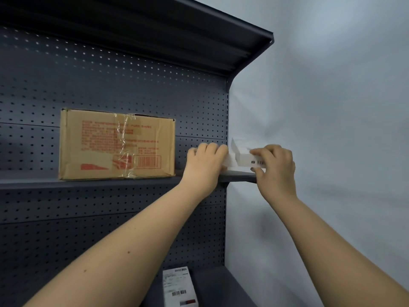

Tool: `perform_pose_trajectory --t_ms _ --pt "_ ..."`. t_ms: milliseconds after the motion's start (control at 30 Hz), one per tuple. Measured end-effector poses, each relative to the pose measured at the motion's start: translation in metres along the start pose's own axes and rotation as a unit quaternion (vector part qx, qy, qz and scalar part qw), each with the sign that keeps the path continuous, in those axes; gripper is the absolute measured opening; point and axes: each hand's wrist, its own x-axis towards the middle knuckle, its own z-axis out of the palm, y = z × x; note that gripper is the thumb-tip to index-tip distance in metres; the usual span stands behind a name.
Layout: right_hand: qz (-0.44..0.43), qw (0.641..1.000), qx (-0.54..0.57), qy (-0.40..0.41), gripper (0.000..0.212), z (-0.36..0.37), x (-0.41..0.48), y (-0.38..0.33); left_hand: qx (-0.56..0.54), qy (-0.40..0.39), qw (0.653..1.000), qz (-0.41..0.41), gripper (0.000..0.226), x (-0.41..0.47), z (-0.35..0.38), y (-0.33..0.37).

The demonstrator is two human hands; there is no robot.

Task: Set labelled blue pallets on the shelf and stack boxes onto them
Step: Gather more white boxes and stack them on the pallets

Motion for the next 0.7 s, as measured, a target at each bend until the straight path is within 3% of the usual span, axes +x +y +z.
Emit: perform_pose_trajectory --t_ms 133,267,367,700 --pt "-0.016 0.997 0.020 0.074 0.041 -0.024 0.028 -0.017 0.003 0.126 0.992 0.012 0.033 0.025 -0.029 0.004" --pt "-0.027 0.993 0.047 0.108 0.041 -0.040 0.051 -0.041 0.037 0.171 0.985 0.004 0.044 0.045 -0.060 -0.002" --pt "-0.042 0.991 0.060 0.112 0.039 -0.042 0.056 -0.059 0.043 0.208 0.977 0.005 0.039 0.044 -0.079 -0.016" --pt "-0.107 0.971 0.181 0.111 0.039 -0.022 0.036 -0.157 0.108 0.244 0.963 -0.048 0.028 -0.027 -0.149 -0.089"
